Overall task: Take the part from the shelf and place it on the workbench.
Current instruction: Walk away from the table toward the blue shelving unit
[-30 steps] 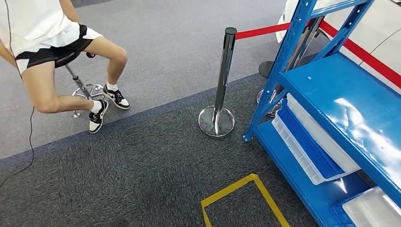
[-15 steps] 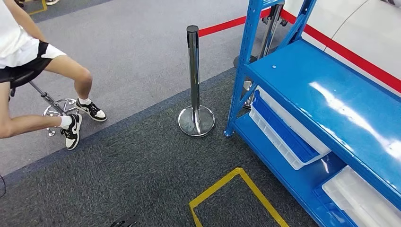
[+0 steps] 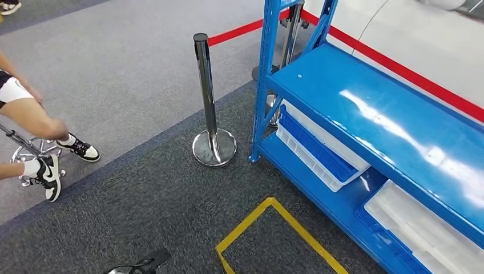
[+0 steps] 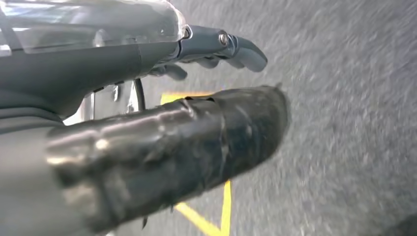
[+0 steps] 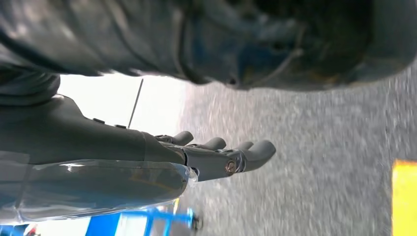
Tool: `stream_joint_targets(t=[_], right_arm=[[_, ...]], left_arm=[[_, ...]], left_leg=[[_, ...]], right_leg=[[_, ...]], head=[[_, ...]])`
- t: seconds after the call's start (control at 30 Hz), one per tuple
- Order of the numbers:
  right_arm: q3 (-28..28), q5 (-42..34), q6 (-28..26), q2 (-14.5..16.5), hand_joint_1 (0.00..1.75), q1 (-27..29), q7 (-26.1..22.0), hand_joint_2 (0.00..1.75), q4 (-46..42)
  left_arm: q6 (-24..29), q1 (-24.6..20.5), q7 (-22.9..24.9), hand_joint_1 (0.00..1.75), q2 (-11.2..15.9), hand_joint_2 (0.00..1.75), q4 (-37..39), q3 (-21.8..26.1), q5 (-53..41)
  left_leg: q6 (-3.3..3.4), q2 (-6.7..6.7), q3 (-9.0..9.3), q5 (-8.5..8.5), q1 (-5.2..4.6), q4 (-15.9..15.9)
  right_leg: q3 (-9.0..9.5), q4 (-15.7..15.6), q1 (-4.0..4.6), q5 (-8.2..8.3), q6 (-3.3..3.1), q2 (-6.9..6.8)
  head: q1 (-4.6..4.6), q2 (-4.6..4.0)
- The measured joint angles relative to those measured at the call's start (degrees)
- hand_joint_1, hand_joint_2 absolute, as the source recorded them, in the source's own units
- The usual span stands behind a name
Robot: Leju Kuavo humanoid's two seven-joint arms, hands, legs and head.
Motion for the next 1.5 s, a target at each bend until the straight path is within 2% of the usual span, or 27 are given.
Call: stream_joint_targets(t=[0.07,0.13,0.17,0.23,0.3,0.4,0.47,0.5,0.57,0.6,0.63,0.67,0.7,0.77,0.8,0.87,0.93,1.0,1.07,1.1,1.13,1.17,1.23,1.3,1.33,1.43,1.5], right_arm=[[-0.8,-0.4,-0.2,0.1,0.0,-0.1,0.3,0.0,0.0],[-1.5,-0.5,-0.3,0.1,0.0,-0.1,0.6,0.0,0.0],[-1.7,-0.5,-0.5,0.1,0.0,0.0,0.7,0.0,0.0],[-2.2,-0.8,-0.9,0.1,0.0,0.1,0.7,0.0,0.0],[-2.9,-1.7,-1.7,0.1,0.0,0.1,0.3,0.0,0.0],[-4.6,-3.5,-2.8,0.2,0.0,0.2,-0.3,0.0,0.0],[-5.9,-4.7,-3.4,0.4,0.0,0.2,-0.4,0.0,0.0],[-6.7,-5.3,-3.8,0.6,0.0,0.2,-0.3,0.0,0.0],[-8.1,-6.5,-4.4,0.9,0.0,0.2,-0.2,0.0,0.0],[-8.9,-7.0,-4.7,1.1,0.0,0.2,-0.1,0.0,0.0],[-9.5,-7.5,-4.9,1.3,0.0,0.3,-0.1,0.0,0.0],[-10.2,-8.0,-5.3,1.5,0.0,0.3,-0.2,0.0,0.0],[-10.9,-8.5,-5.6,1.7,0.0,0.4,-0.3,0.0,0.0],[-12.3,-10.0,-6.7,2.3,0.0,0.4,-0.7,0.0,0.0],[-13.1,-10.7,-7.5,2.8,0.0,0.4,-0.9,0.0,0.0],[-14.8,-11.9,-9.2,3.7,0.0,0.5,-1.3,0.0,0.0],[-16.2,-12.6,-10.2,4.5,0.0,0.7,-1.4,0.0,0.0],[-17.4,-13.2,-10.4,5.0,0.0,0.6,-1.4,0.0,0.0],[-18.5,-13.9,-10.5,5.5,0.0,0.4,-1.3,0.0,0.0],[-19.0,-14.2,-10.5,5.7,0.0,0.3,-1.2,0.0,0.0],[-19.4,-14.4,-10.5,5.9,0.0,0.4,-1.2,0.0,0.0],[-19.8,-14.5,-10.5,6.0,0.0,0.5,-1.2,0.0,0.0],[-20.4,-14.7,-10.5,6.1,0.0,0.9,-1.2,0.0,0.0],[-20.8,-14.7,-10.4,6.2,0.0,1.0,-1.2,0.0,0.0],[-21.0,-14.8,-10.4,6.2,0.0,0.9,-1.2,0.0,0.0],[-21.6,-14.7,-10.3,6.3,0.0,0.9,-1.2,0.0,0.0],[-21.9,-14.4,-9.9,6.4,0.0,0.8,-1.4,0.0,0.0]], left_arm=[[0.0,0.2,-0.7,0.0,0.0,0.0,0.0,-0.8,-0.4],[0.0,0.5,-1.2,0.0,0.0,0.0,0.0,-1.3,-0.5],[0.0,0.6,-1.4,0.0,0.0,0.0,0.0,-1.5,-0.6],[0.0,0.7,-2.4,0.0,0.1,0.0,0.0,-2.0,-1.1],[0.0,1.0,-3.9,0.0,0.6,0.0,0.0,-2.6,-2.1],[0.0,1.4,-6.3,0.0,1.6,0.0,0.0,-4.2,-4.1],[0.1,1.6,-7.7,0.0,2.5,0.0,-0.1,-5.4,-5.2],[0.3,1.8,-8.4,0.0,2.9,0.0,-0.2,-6.1,-5.7],[0.6,2.4,-9.8,0.0,3.9,0.0,-0.2,-7.4,-6.6],[0.8,2.8,-10.4,0.0,4.4,0.0,-0.2,-8.0,-7.0],[0.9,3.2,-10.9,0.0,4.8,0.0,-0.2,-8.6,-7.4],[1.1,3.5,-11.5,0.0,5.3,0.0,-0.2,-9.2,-7.8],[1.3,3.7,-12.1,0.0,5.7,0.0,-0.2,-9.9,-8.3],[2.2,3.9,-13.8,0.0,6.3,0.0,-0.2,-11.4,-10.2],[2.3,4.0,-13.8,0.0,5.8,0.0,-0.4,-12.5,-11.4],[1.5,4.0,-9.8,0.0,3.0,0.0,-1.2,-14.8,-13.1],[0.4,3.9,-5.0,0.0,-1.2,0.0,-2.5,-16.8,-13.3],[0.2,4.1,-4.3,0.0,-4.2,0.0,-3.7,-18.9,-12.9],[0.6,4.3,-5.3,0.0,-5.3,0.0,-4.4,-21.0,-12.3],[0.8,4.3,-5.8,0.0,-5.4,0.0,-4.5,-21.8,-12.1],[1.0,4.4,-6.3,0.0,-5.4,0.0,-4.6,-22.5,-11.9],[1.2,4.4,-6.5,0.0,-5.3,0.0,-4.7,-23.1,-11.9],[1.5,4.3,-6.7,0.0,-5.0,0.0,-4.9,-23.9,-11.9],[1.7,4.1,-6.8,0.0,-4.9,0.0,-5.2,-24.5,-12.0],[1.8,4.0,-6.8,0.0,-4.9,0.0,-5.3,-24.8,-12.1],[1.8,4.0,-6.9,0.0,-5.0,0.0,-5.6,-25.3,-12.1],[2.1,3.8,-7.0,0.0,-4.9,0.0,-5.8,-25.4,-11.6]], left_leg=[[0.08,1.48,0.08,0.04,-0.08,-0.2],[-0.07,2.98,0.01,-0.23,-0.01,0.2],[-0.22,3.61,0.0,-0.43,0.09,0.4],[-0.72,4.66,-0.03,-0.99,0.31,1.1],[-1.43,5.54,-0.09,-1.59,0.21,1.9],[-2.41,6.47,0.06,-1.97,0.09,2.1],[-3.04,5.07,-0.38,-3.25,0.35,3.5],[-3.3,3.85,-1.35,-4.79,0.49,5.7],[-3.63,2.01,-4.52,-8.56,0.68,12.8],[-3.73,1.76,-6.04,-9.76,0.73,16.2],[-3.78,1.67,-6.85,-9.91,0.77,17.9],[-3.78,1.61,-6.72,-8.95,0.79,17.6],[-3.69,1.33,-5.59,-7.04,0.81,15.1],[-3.36,-0.8,-2.18,-3.25,0.91,7.5],[-3.19,-1.84,-0.94,-2.27,0.93,4.6],[-2.83,-2.77,-0.29,-2.09,0.69,2.9],[-2.12,-2.11,-0.4,-1.68,0.55,2.6],[-1.33,-0.96,-0.36,-1.25,0.68,2.1],[-0.9,0.83,-0.42,-1.17,0.57,2.0],[-0.76,1.83,-0.48,-1.21,0.44,2.0],[-0.69,2.8,-0.54,-1.26,0.29,2.0],[-0.62,3.59,-0.58,-1.33,0.18,2.1],[-0.57,4.63,-0.59,-1.47,0.01,2.3],[-0.72,5.27,-0.52,-1.63,-0.24,2.5],[-0.92,5.6,-0.49,-1.68,-0.32,2.5],[-1.66,6.62,-0.33,-1.72,-0.31,2.4],[-2.3,5.23,-0.78,-3.04,-0.17,3.8]], right_leg=[[-3.04,6.5,-0.25,-3.39,0.65,-1.99],[-4.61,10.2,-0.67,-4.09,1.3,-2.55],[-3.92,9.1,-0.87,-2.94,1.57,-2.79],[-0.17,2.3,-1.07,0.34,1.81,-4.06],[2.41,-2.8,-0.79,1.92,1.16,-5.22],[2.48,-3.4,-0.45,2.03,-0.26,-4.41],[2.54,-3.9,-0.71,2.35,-1.03,-3.68],[2.54,-4.0,-0.87,2.52,-1.41,-3.33],[2.36,-4.1,-0.84,2.68,-1.85,-2.44],[2.29,-4.0,-0.8,2.71,-1.91,-1.84],[2.27,-4.0,-0.77,2.73,-1.93,-1.22],[2.29,-3.9,-0.76,2.73,-1.93,-0.58],[2.33,-3.9,-0.78,2.72,-1.9,0.07],[2.25,-3.6,-0.79,2.7,-1.64,1.23],[2.08,-3.5,-0.79,2.74,-1.34,1.76],[1.65,-3.5,-0.91,2.99,-0.48,2.53],[1.39,-3.5,-1.2,3.12,0.4,2.69],[0.55,-1.6,-1.08,1.6,0.96,0.72],[-2.26,4.7,-0.87,-2.2,1.27,-1.69],[-3.84,8.3,-0.86,-3.87,1.4,-2.17],[-4.9,11.0,-0.87,-4.83,1.49,-2.48],[-4.85,11.5,-0.88,-4.59,1.49,-2.72],[-1.47,6.4,-0.8,-1.64,1.18,-3.54],[2.64,-0.9,-0.32,0.7,0.31,-5.26],[3.67,-2.9,-0.01,1.14,-0.11,-5.79],[3.82,-4.0,0.28,1.54,-0.93,-4.98],[4.04,-4.8,-0.18,2.06,-1.52,-4.13]], head=[[0.11,0.0],[0.12,0.0],[0.13,0.0],[0.12,0.0],[0.1,0.0],[0.08,0.0],[0.07,0.0],[0.06,0.0],[0.06,0.0],[0.07,0.0],[0.07,0.0],[0.07,0.0],[0.07,0.0],[0.06,0.0],[0.06,0.0],[0.04,0.0],[0.06,0.0],[0.15,0.0],[0.22,0.0],[0.21,0.0],[0.2,0.0],[0.19,0.0],[0.19,0.0],[0.19,0.0],[0.18,0.0],[0.17,0.0],[0.1,0.0]])
